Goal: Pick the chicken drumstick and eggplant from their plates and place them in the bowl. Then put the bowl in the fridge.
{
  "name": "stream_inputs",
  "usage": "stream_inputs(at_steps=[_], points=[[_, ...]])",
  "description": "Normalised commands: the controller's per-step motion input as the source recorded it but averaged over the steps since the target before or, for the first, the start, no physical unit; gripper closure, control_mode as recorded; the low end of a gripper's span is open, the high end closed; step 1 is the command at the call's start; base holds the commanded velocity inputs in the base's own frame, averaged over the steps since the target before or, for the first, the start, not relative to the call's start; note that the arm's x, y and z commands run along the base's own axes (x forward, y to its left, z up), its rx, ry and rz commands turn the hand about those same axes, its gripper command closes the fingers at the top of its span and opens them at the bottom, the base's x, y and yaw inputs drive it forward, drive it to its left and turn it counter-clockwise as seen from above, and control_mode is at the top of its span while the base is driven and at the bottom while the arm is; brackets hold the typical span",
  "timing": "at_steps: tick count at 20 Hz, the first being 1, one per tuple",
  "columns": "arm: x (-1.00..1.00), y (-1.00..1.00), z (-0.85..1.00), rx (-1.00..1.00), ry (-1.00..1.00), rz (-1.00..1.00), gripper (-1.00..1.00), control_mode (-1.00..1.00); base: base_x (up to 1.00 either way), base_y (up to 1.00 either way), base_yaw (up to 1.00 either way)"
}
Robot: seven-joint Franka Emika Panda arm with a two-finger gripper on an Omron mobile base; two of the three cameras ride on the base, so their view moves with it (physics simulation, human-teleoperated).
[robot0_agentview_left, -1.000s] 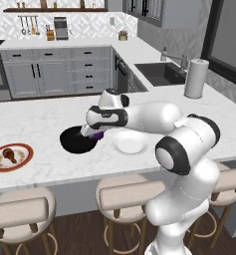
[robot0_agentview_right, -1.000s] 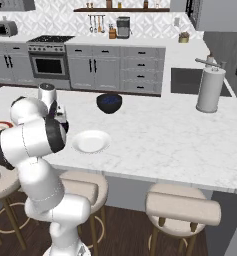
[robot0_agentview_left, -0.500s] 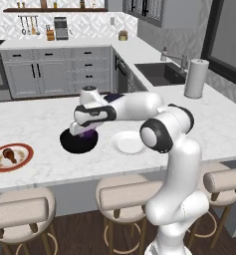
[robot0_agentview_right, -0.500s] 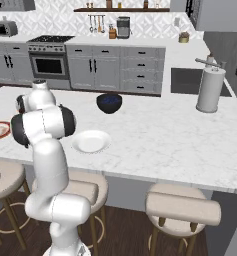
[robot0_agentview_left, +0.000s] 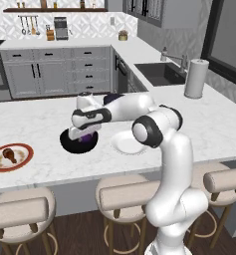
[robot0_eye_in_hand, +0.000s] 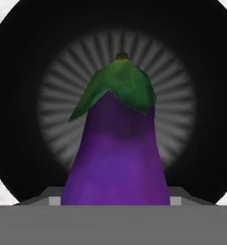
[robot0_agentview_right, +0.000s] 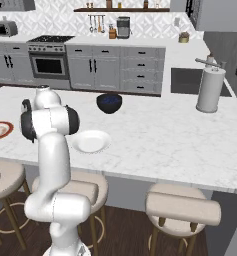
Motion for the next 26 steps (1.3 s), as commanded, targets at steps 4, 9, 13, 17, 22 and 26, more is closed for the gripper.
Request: stream_inputs(at_steps=[4, 9, 13, 17, 22, 26], points=[[0.15, 0.00, -0.41, 0.00, 0.02, 0.00, 1.00, -1.00, 0.00, 0.00, 0.00], [0.27, 0.00, -0.07, 0.00, 0.00, 0.00, -1.00, -1.00, 0.00, 0.00, 0.00], [0.08, 0.00, 0.00, 0.00, 0.00, 0.00, -1.00, -1.00, 0.00, 0.00, 0.00], [0.00, 0.00, 0.01, 0.00, -0.01, 0.00, -1.00, -1.00, 0.00, 0.00, 0.00], [-0.28, -0.04, 0.23, 0.00, -0.04, 0.00, -1.00, -1.00, 0.00, 0.00, 0.00], [-0.51, -0.17, 0.34, -0.03, 0.00, -0.08, -1.00, -1.00, 0.00, 0.00, 0.00]])
